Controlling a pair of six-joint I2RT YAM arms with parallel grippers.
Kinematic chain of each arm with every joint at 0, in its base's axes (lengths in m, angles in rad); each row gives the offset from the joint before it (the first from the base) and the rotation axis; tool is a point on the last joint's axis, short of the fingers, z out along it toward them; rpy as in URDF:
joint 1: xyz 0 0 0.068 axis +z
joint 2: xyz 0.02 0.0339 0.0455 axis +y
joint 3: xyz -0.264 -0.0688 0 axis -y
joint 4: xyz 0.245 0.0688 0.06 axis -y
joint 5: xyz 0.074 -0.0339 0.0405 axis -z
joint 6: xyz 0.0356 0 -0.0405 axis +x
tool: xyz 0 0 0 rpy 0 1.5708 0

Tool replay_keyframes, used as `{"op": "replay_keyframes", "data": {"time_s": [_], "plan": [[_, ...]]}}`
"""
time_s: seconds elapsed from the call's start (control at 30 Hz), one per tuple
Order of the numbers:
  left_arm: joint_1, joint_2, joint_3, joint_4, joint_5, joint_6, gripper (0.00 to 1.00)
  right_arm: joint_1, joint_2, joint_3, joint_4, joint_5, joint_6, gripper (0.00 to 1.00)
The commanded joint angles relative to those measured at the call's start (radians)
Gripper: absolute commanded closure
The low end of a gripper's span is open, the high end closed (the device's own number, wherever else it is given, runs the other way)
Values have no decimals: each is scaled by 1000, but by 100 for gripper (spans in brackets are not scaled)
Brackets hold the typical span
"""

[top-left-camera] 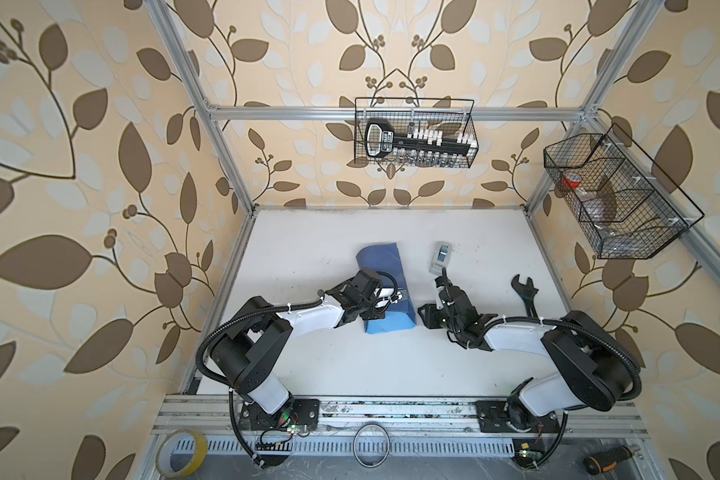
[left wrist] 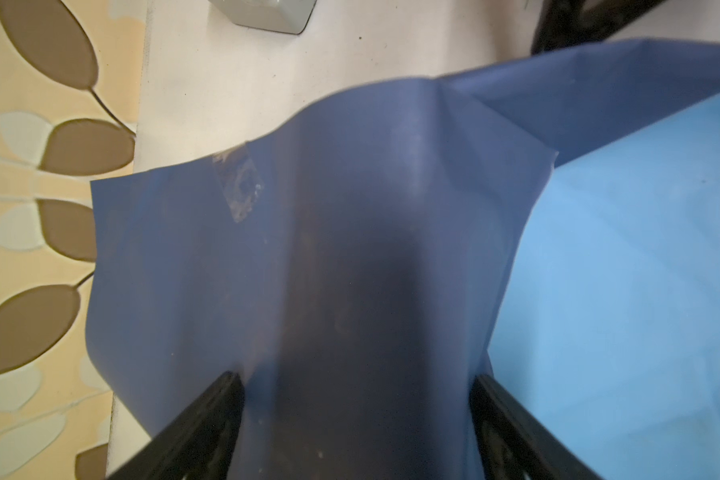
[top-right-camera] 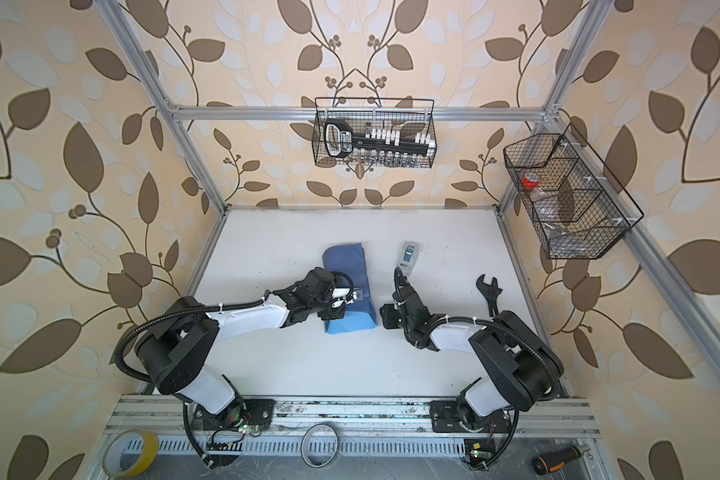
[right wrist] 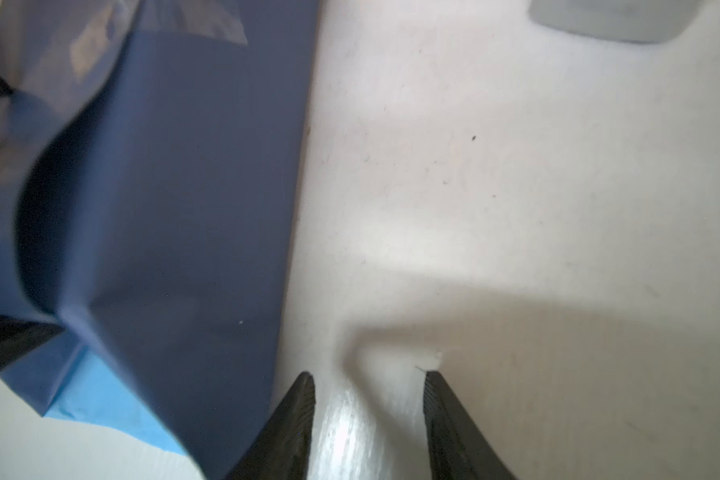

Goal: Wrap the gift box in paper

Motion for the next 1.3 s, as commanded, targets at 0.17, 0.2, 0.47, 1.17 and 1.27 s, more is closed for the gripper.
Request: {"op": "replay_keyframes", "data": {"time_s": [0.17, 0.2, 0.47, 1.17, 1.27], "plan": [[-9, 12, 23, -7, 2, 65, 13, 38, 22, 20, 79, -54, 18, 58], [-8, 14, 24, -9, 4, 65, 14, 40, 23, 20, 85, -59, 21, 58], [-9, 21, 31, -29, -2, 68, 13, 52, 22, 11, 121, -71, 31, 60], [-8, 32, 49, -79, 4, 80, 12, 63, 57, 17, 209, -112, 53, 65], [-10, 32, 52, -91, 9, 82, 12, 66, 63, 16, 225, -113, 63, 66]]}}
